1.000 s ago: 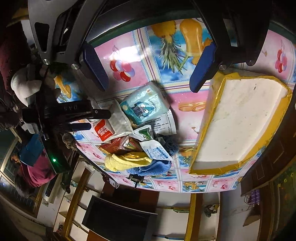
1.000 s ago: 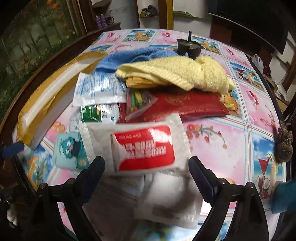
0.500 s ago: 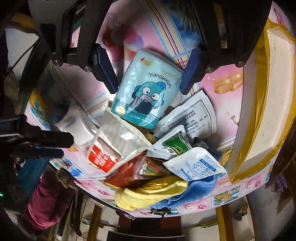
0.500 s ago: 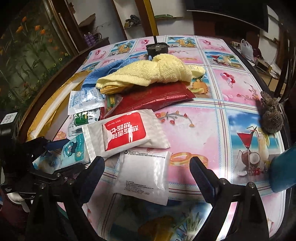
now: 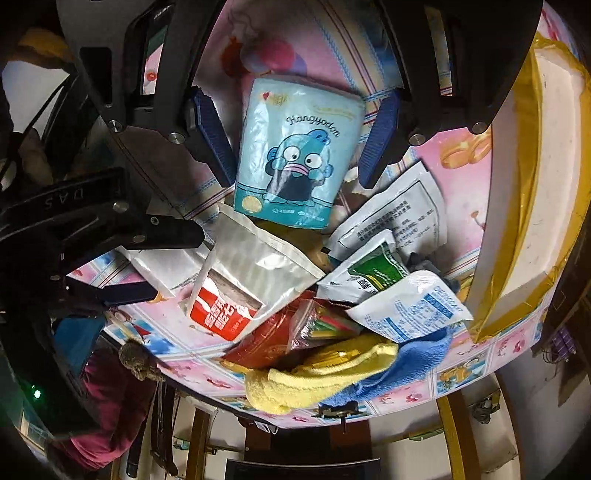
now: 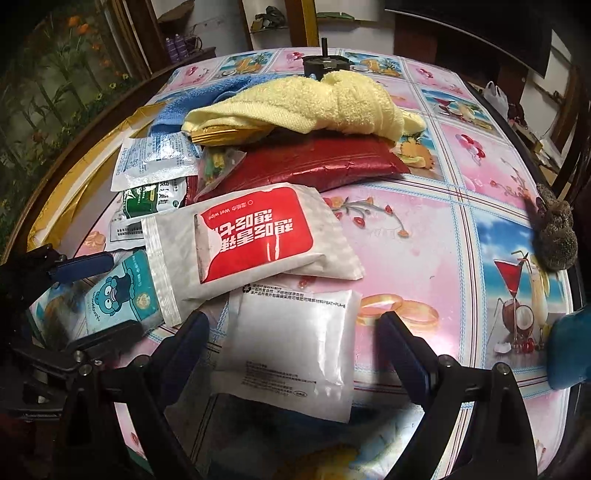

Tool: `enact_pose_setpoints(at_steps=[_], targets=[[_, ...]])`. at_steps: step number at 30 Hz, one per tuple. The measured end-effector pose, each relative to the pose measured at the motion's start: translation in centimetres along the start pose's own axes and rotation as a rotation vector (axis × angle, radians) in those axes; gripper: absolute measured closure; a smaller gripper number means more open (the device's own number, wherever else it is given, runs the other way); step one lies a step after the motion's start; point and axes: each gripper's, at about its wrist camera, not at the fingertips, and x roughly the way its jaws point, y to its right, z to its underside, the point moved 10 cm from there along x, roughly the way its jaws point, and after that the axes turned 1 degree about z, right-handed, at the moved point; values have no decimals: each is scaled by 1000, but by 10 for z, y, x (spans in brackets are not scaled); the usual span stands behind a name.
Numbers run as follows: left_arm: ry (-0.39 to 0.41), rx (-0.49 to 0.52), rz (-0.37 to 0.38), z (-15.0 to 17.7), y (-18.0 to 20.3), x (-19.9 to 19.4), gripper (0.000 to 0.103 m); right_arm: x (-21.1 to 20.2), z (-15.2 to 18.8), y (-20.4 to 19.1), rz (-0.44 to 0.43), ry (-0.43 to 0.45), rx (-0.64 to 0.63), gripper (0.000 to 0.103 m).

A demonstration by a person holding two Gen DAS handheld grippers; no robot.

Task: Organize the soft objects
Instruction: 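Move the left tool toward the blue cartoon tissue pack and grasp it, then carry the tissue pack into the tray with the left tool while the right tool carries a white packet there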

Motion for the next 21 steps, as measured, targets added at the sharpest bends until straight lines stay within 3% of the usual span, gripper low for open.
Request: enact_pose_setpoints(at_steps=[2, 5, 11, 14, 16, 17, 18, 21], targets=[[1, -13, -12, -2, -1, 1, 30, 3, 1, -3, 39, -12, -31, 9], [-16, -74, -38, -2, -13, 5, 17, 5, 4, -6, 77, -18, -66, 9], [-11, -112, -90, 0, -20, 4, 14, 2, 9, -2, 81, -20, -48, 9], [-17, -122, -82, 1, -21, 5, 13, 1, 10, -1, 77, -12, -42, 11], [1, -104, -59, 0, -18, 2, 28, -2, 10, -2, 85, 5, -47, 18], [24, -88, -52, -2, -14, -2, 56, -5, 10, -3, 81, 18, -52, 31], [24, -82, -48, 0, -13, -4, 58, -8, 10, -5, 74, 24, -52, 43], [27, -105, 1, 6, -9, -12, 64, -14, 16, -10, 36, 24, -38, 46]])
